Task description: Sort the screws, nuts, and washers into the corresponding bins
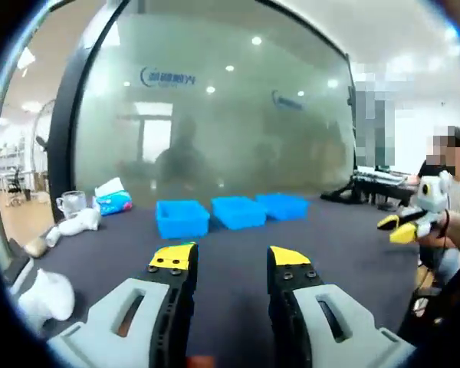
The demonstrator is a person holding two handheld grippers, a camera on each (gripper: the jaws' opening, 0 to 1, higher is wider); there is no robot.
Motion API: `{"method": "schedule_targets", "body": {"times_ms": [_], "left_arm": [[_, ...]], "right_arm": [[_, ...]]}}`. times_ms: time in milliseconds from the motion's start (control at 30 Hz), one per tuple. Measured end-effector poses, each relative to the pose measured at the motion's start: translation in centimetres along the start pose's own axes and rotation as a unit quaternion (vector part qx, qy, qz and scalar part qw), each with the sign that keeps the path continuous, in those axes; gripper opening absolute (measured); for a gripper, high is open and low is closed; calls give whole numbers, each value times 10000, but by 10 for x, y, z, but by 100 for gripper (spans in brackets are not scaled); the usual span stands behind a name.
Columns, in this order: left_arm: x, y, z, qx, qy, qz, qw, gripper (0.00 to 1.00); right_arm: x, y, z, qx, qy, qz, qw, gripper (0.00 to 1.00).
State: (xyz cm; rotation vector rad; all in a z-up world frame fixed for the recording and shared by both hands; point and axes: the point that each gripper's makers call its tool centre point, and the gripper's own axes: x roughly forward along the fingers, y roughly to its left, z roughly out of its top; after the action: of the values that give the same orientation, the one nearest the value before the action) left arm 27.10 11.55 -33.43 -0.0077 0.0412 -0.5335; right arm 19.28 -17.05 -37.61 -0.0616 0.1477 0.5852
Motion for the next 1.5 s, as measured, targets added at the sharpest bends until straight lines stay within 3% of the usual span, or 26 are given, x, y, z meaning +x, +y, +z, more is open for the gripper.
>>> {"method": "schedule_targets", "body": {"times_ms": [267, 467, 733, 967, 1200, 1433, 1500], "left_arm": [[-29, -3, -8, 41, 125, 10, 9999, 35], [-37, -5, -20, 404, 401, -2, 9984, 35], [-40, -6, -28, 241, 566, -180, 9979, 35], [-41, -14, -35, 83, 776, -562, 9954, 36], [-40, -18, -41, 43, 971, -771, 9923, 37], [-38, -20, -43, -29, 1079, -904, 9900, 39], [-37, -20, -44, 31, 1121, -922, 9894, 39]], "right_arm": [[0, -3, 3, -39, 28, -9, 10000, 32], [4, -4, 1, -235, 279, 148, 9992, 32], [10, -12, 4, -524, 659, 443, 9955, 32], [22, -24, 9, -775, 987, 783, 9890, 32], [36, -22, 6, -1117, 1422, 1251, 9755, 32], [48, -18, 4, -1594, 1925, 1687, 9534, 32], [52, -15, 4, -1807, 2059, 1834, 9441, 32]]}}
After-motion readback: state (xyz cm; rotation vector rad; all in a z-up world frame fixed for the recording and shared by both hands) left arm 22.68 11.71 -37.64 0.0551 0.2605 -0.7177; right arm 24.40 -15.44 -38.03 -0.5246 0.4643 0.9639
